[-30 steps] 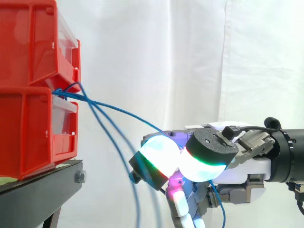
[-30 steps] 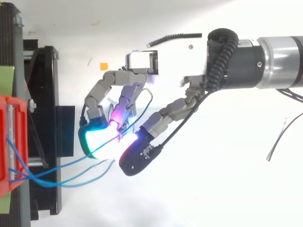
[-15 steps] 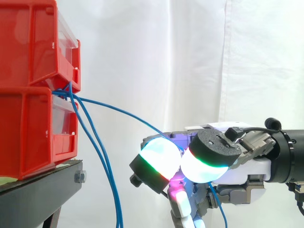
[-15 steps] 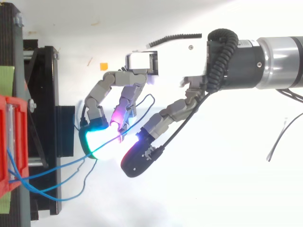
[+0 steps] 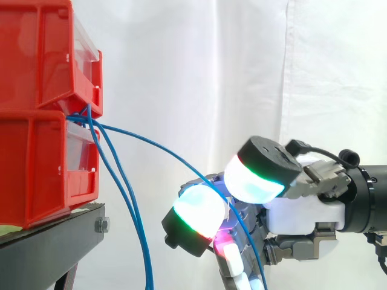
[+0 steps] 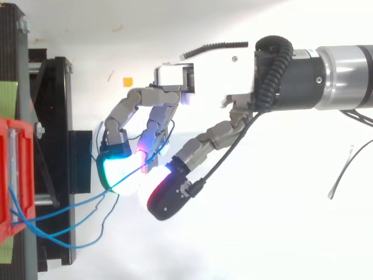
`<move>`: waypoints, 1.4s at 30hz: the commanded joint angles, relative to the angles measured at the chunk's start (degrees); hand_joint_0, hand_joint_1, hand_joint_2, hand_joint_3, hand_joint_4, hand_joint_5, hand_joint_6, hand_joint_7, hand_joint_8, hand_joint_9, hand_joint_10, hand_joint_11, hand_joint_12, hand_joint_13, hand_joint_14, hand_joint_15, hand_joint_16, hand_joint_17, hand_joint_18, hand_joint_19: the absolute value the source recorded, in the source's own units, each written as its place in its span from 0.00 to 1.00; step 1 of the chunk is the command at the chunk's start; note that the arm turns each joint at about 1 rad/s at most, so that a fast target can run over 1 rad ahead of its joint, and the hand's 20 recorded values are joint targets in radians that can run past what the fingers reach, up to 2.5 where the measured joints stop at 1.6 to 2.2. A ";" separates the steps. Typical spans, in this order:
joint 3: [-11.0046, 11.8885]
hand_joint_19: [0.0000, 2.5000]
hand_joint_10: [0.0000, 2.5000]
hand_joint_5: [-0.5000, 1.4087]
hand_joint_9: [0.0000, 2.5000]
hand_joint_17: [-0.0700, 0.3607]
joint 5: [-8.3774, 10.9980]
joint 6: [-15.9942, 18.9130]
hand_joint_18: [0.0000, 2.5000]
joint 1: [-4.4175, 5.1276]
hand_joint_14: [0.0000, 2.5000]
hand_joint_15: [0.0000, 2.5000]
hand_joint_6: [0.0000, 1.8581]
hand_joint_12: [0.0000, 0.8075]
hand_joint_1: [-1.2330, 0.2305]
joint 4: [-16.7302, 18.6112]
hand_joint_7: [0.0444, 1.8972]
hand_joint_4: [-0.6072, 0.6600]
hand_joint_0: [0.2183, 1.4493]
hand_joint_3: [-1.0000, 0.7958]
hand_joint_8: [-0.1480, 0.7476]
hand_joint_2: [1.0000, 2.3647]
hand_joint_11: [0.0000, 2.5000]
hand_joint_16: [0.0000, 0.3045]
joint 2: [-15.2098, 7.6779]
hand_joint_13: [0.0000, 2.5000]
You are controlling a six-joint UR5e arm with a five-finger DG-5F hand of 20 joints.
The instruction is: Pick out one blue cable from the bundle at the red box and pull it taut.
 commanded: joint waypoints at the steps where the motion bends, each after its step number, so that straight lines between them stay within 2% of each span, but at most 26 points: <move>1: 0.01 0.32 0.01 0.20 0.44 0.45 0.00 -0.01 0.38 0.00 0.01 0.23 0.45 0.52 0.43 0.03 0.44 0.54 0.27 0.28 0.50 0.00 0.18 0.18 0.00 0.42; 6: 0.01 0.33 0.01 0.20 0.44 0.44 0.00 -0.01 0.37 0.00 0.01 0.23 0.45 0.51 0.49 0.03 0.46 0.53 0.32 0.28 0.49 0.00 0.18 0.18 0.00 0.42; 10: 0.01 0.33 0.01 0.20 0.44 0.45 0.00 -0.01 0.37 0.00 0.01 0.23 0.46 0.52 0.48 0.03 0.46 0.53 0.33 0.28 0.50 0.00 0.18 0.18 0.00 0.42; 14: 0.01 0.33 0.01 0.21 0.47 0.45 0.00 -0.01 0.37 0.00 0.01 0.23 0.49 0.52 0.42 0.03 0.49 0.52 0.32 0.42 0.51 0.01 0.22 0.18 0.00 0.42; 17: 0.01 0.32 0.01 0.21 0.48 0.47 0.00 -0.01 0.38 0.09 0.01 0.23 0.49 0.55 0.38 0.03 0.49 0.53 0.31 0.47 0.53 0.01 0.22 0.19 0.00 0.43; 30: 0.01 0.32 0.01 0.21 0.47 0.47 0.08 -0.01 0.38 0.18 0.01 0.23 0.49 0.54 0.33 0.03 0.51 0.53 0.32 0.48 0.53 0.01 0.21 0.20 0.00 0.43; 32: 0.01 0.32 0.01 0.21 0.46 0.46 0.08 -0.01 0.37 0.18 0.01 0.23 0.49 0.54 0.29 -0.06 0.51 0.54 0.34 0.49 0.52 0.01 0.22 0.19 0.00 0.42; 37: 0.01 0.33 0.01 0.21 0.46 0.45 0.08 0.08 0.37 0.18 0.01 0.23 0.50 0.52 0.25 -0.06 0.54 0.49 0.36 0.52 0.51 0.02 0.22 0.18 0.08 0.42; 42: 0.01 0.33 0.01 0.21 0.46 0.45 0.17 0.08 0.37 0.18 0.01 0.23 0.51 0.52 0.24 -0.06 0.53 0.47 0.38 0.52 0.51 0.02 0.22 0.18 0.08 0.42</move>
